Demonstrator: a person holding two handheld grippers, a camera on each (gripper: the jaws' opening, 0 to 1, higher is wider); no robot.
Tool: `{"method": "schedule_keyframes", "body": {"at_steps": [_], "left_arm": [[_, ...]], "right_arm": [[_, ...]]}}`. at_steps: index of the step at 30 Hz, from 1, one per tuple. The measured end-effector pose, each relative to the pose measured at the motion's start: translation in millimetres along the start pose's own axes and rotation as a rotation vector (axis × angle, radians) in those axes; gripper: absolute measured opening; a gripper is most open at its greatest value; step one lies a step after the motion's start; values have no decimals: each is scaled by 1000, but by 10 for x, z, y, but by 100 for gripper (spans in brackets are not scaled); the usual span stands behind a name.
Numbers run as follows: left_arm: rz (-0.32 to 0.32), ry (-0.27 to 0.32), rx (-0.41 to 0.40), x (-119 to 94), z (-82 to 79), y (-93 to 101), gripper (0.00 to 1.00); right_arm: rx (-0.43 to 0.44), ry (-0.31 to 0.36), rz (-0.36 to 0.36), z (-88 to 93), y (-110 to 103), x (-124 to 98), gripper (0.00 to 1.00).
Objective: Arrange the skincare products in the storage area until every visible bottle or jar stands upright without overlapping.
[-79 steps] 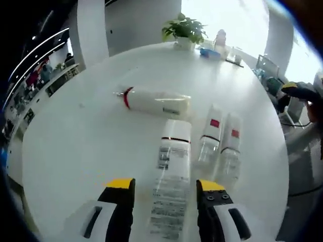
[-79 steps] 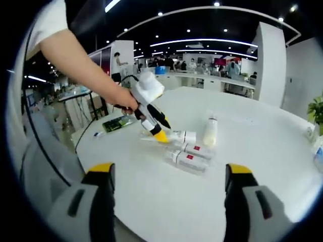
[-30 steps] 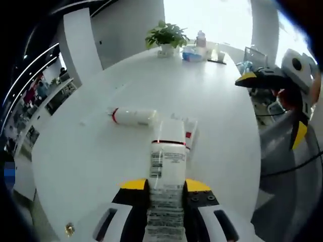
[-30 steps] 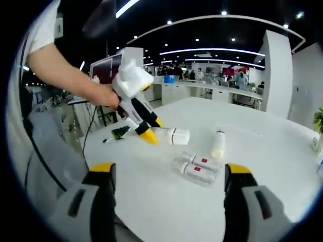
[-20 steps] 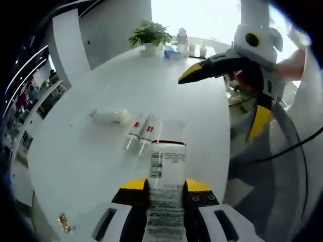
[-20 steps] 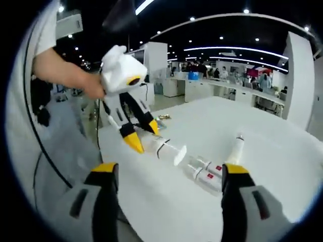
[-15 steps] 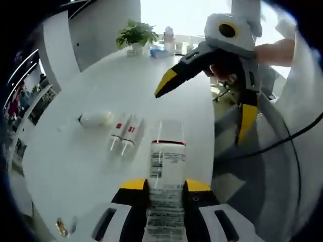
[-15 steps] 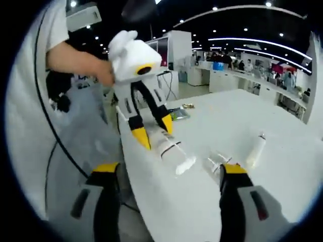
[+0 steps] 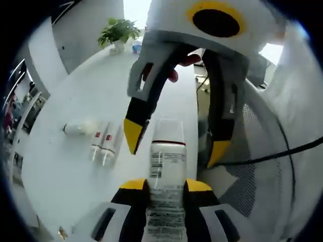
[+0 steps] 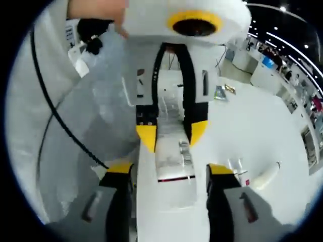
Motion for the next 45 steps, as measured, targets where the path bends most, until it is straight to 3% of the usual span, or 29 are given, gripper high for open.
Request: {"method": "schedule_keyframes", "body": {"at_steps": [4,11,13,16,21,23,31,32,34,38,42,45], "left_arm": [[-6,-5,-4,-8,-37,9,27],[-10,10,5,-34,-124,37,28],[-16,41,0,-55,-166,22,28],[-12,33,10,-41,-182,24,28],[-22,25,13,-47,-141,24,29],[-50,28,36,-63,-130,31,29],[-118,35,67,-76,-119,8,31],[-159,38,83,-79,-112,-15,31],[-176,64,93,-97,-120,-16,31],[-204,87,109,-97,-129,-31,32],[-224,87,101,-56,-139,-36,32],[-235,74,99,-25,-116,-28,32]], "right_arm": [[-69,-81,-2,-17,13,64,53],[-154,-125,-17,-48,3,137,42],[-156,-118,-29,-64,-16,165,41],[-179,-129,-10,-57,-20,174,41],[-135,-101,18,-68,3,121,36],[-182,-71,75,-89,6,107,35],[-239,-24,144,-99,11,62,34],[-272,26,183,-122,35,16,34],[-275,16,194,-108,34,-19,34],[-358,2,245,-117,50,-72,33],[-474,-43,287,-119,44,-87,33],[-472,-57,278,-74,48,-50,33]]}}
Point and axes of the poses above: the point that each gripper's makers call its tool centre point, and the gripper's own axes: x roughly forward along the fingers, y roughly to its right, z roughly out of its underside, the point moved 10 cm from there along -x, roughly backward along the fingers, and after that the axes turned 13 degrees about x, right-handed, at the moved point
